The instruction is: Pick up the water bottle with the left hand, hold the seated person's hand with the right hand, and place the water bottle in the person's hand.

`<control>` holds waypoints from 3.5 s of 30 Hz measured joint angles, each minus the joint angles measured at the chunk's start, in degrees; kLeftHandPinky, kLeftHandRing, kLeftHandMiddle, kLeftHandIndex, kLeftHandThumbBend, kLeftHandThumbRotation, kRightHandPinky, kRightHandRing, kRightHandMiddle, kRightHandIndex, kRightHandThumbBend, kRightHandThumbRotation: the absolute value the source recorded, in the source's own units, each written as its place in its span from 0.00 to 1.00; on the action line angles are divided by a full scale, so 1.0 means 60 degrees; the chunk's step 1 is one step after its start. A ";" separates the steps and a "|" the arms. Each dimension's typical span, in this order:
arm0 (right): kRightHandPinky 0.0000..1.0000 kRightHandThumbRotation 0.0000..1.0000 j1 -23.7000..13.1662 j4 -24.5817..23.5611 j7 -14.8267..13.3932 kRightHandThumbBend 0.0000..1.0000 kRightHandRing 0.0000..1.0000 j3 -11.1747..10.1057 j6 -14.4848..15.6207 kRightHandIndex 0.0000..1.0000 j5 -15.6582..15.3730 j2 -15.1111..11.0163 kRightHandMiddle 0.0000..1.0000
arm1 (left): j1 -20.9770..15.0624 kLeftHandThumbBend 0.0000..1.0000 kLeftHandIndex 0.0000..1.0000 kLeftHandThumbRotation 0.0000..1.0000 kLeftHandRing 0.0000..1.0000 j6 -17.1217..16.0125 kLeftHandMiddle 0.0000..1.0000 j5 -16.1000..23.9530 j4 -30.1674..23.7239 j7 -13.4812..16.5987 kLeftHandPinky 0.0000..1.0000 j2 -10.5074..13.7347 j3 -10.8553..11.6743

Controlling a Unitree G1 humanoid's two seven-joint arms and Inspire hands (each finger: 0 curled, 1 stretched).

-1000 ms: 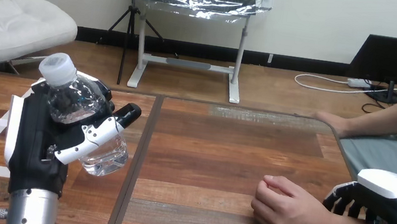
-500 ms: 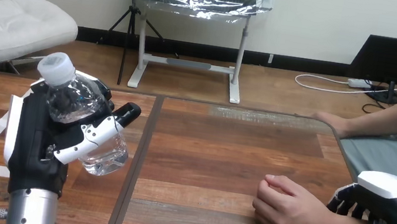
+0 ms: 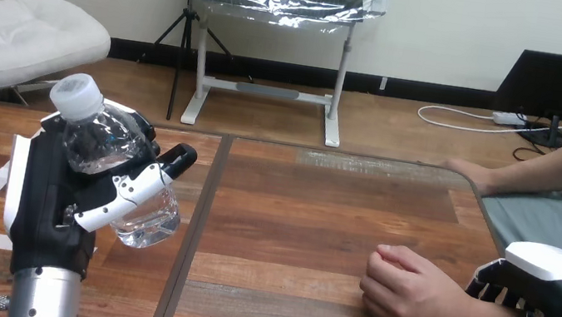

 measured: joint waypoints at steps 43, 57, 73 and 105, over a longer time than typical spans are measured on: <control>0.44 0.01 -0.0222 0.0674 -0.0987 0.86 0.53 0.0347 -0.0024 0.63 0.0000 0.0207 0.61 | 0.0000 0.64 0.35 0.00 0.27 -0.0004 0.32 -0.0046 0.0001 -0.0169 0.22 0.0006 0.0307; 0.32 0.00 -0.0276 0.0757 -0.1177 0.89 0.43 0.0447 -0.0044 0.56 -0.0004 0.0213 0.54 | -0.0001 0.65 0.35 0.00 0.27 -0.0003 0.32 -0.0040 0.0001 -0.0187 0.22 0.0003 0.0308; 0.21 0.00 -0.0287 0.0877 -0.1630 0.88 0.31 0.0569 -0.0099 0.49 -0.0023 0.0216 0.43 | 0.0000 0.63 0.35 0.00 0.27 0.0053 0.32 -0.0046 -0.0007 -0.0179 0.22 0.0000 0.0309; 0.23 0.06 -0.0644 0.1255 -0.1576 0.76 0.34 0.0852 -0.0070 0.48 -0.0132 0.0218 0.44 | 0.0000 0.63 0.35 0.00 0.27 0.0049 0.32 -0.0077 -0.0007 -0.0194 0.21 0.0001 0.0323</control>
